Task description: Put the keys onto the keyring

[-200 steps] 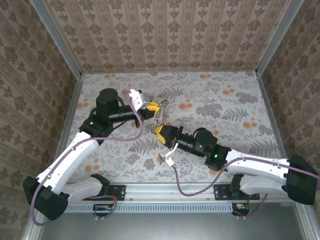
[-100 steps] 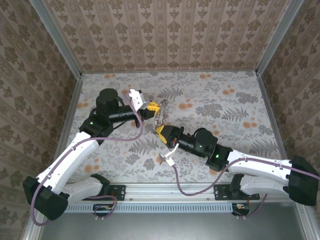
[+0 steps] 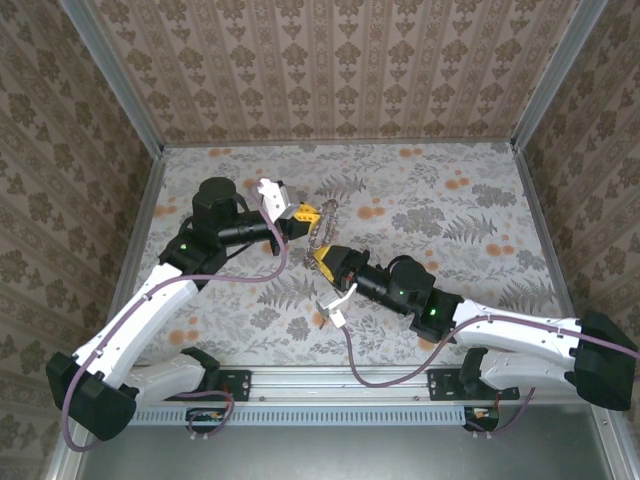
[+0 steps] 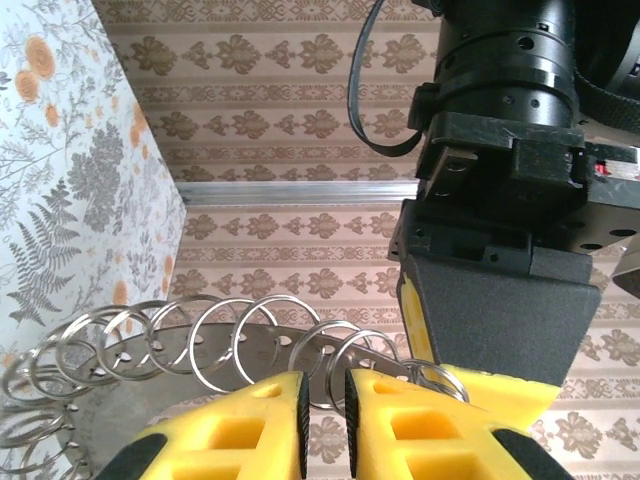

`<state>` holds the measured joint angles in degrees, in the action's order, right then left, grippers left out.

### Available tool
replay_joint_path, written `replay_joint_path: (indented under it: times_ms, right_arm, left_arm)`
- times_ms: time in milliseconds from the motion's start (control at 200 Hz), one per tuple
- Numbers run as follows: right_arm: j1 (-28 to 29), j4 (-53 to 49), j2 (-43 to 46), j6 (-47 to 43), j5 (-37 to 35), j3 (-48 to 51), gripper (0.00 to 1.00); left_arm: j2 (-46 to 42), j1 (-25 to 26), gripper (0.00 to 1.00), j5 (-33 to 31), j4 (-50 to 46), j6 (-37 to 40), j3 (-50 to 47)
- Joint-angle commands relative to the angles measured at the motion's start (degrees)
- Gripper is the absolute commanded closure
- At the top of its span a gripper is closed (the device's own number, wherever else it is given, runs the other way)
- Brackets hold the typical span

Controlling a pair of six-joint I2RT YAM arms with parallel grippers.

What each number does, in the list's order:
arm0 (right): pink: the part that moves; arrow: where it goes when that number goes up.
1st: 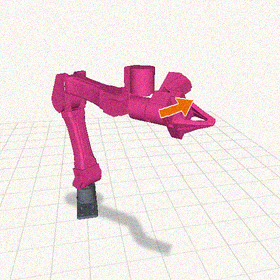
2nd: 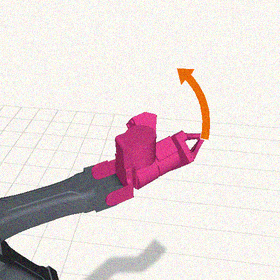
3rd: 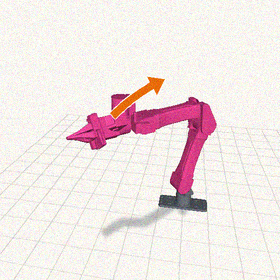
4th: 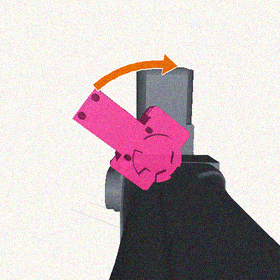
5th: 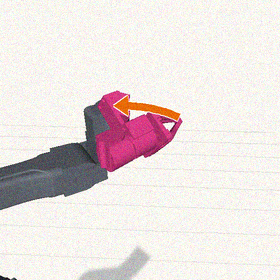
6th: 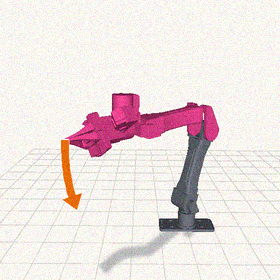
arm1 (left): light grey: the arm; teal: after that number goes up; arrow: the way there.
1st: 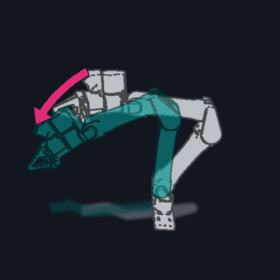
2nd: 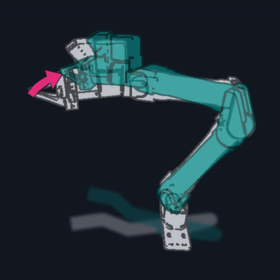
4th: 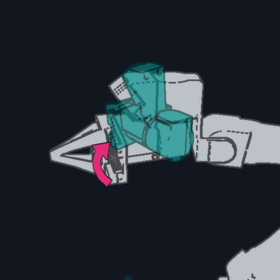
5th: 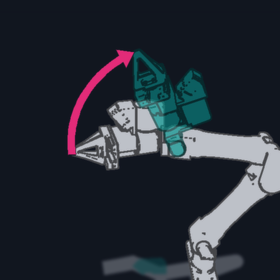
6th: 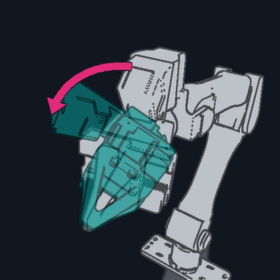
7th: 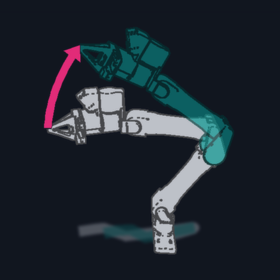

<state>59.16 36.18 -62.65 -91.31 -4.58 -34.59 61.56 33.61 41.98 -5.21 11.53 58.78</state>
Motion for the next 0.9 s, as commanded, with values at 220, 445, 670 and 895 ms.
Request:
replay_joint_path:
  times_ms: [220,445,670,895]
  right_arm:
    - [0.43,2.93,-1.98,-0.39,-1.30,-0.67,0.76]
    - [0.52,4.63,-2.90,1.10,-3.28,-0.21,0.71]
    - [0.61,5.99,-3.70,1.57,-4.63,-0.14,0.70]
    - [0.61,8.20,-3.89,2.25,-4.96,-0.30,0.76]
  left_arm:
    - [-0.74,-0.12,1.00,0.75,4.03,-1.79,-0.30]
    - [-0.74,-0.11,1.00,0.57,4.60,-2.28,-0.64]
    - [-0.78,-0.03,1.00,0.56,4.60,-2.25,-0.86]
    - [-0.82,-0.04,1.00,0.26,4.67,-2.29,-1.08]
